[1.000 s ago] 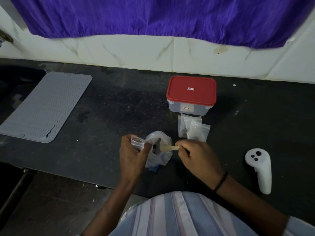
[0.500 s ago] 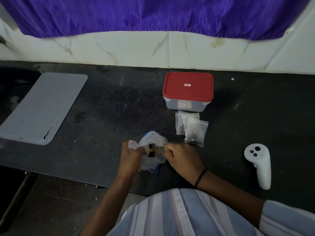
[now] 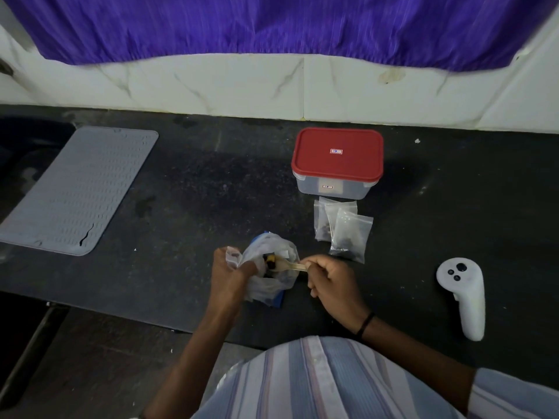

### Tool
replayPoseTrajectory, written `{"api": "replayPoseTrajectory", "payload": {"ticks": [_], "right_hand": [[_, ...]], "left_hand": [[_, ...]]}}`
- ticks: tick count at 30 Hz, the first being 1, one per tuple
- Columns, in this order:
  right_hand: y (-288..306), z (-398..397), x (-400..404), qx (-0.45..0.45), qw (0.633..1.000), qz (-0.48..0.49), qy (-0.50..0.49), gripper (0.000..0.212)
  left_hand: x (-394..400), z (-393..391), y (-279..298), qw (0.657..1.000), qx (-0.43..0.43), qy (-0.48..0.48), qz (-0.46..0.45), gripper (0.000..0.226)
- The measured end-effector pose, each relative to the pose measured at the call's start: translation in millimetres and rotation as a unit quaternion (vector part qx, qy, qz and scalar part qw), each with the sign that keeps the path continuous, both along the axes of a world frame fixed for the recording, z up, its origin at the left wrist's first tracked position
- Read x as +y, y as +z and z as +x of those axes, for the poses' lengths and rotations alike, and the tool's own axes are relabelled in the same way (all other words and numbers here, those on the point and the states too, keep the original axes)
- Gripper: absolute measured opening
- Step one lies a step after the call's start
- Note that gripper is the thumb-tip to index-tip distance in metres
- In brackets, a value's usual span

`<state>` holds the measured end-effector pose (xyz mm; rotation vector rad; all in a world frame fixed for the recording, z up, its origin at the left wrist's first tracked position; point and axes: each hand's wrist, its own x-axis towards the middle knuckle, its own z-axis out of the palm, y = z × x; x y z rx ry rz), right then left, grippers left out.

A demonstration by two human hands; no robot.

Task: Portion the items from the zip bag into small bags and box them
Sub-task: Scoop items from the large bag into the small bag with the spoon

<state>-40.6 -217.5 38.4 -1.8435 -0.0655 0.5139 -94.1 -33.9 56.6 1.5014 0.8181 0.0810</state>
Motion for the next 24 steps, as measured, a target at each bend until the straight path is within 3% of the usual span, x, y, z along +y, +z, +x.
{"api": "replayPoseTrajectory", "payload": {"ticks": [7,11,14,19,24], "right_hand": [[9.3,-2.5,-23.7,-0.002,0.999,0.036,-0.037,0.019],[39.7,-6.2,-33.4,-0.020,0.996,0.076,-0.039,0.022],[68.2,-7.5,-31.1,-0.032,0.991,0.121,-0.039,0.024],[101.2,-6.8,-19.4,-0.077,0.987,0.144,-0.010,0.027],[108.6,-7.5,-10.0,-0.138,0.987,0.083,0.027,0.023]], "left_hand": [[4.7,-4.1,4.1,0.996,-0.041,-0.057,0.062,0.045],[9.9,-9.1,8.7,0.958,-0.108,-0.076,0.253,0.053],[7.9,-7.7,13.7,0.925,-0.153,-0.100,0.334,0.048],[3.1,-4.8,6.8,0.908,-0.170,-0.146,0.354,0.048],[0.8,-7.0,17.5,0.883,-0.215,-0.160,0.386,0.046]]}}
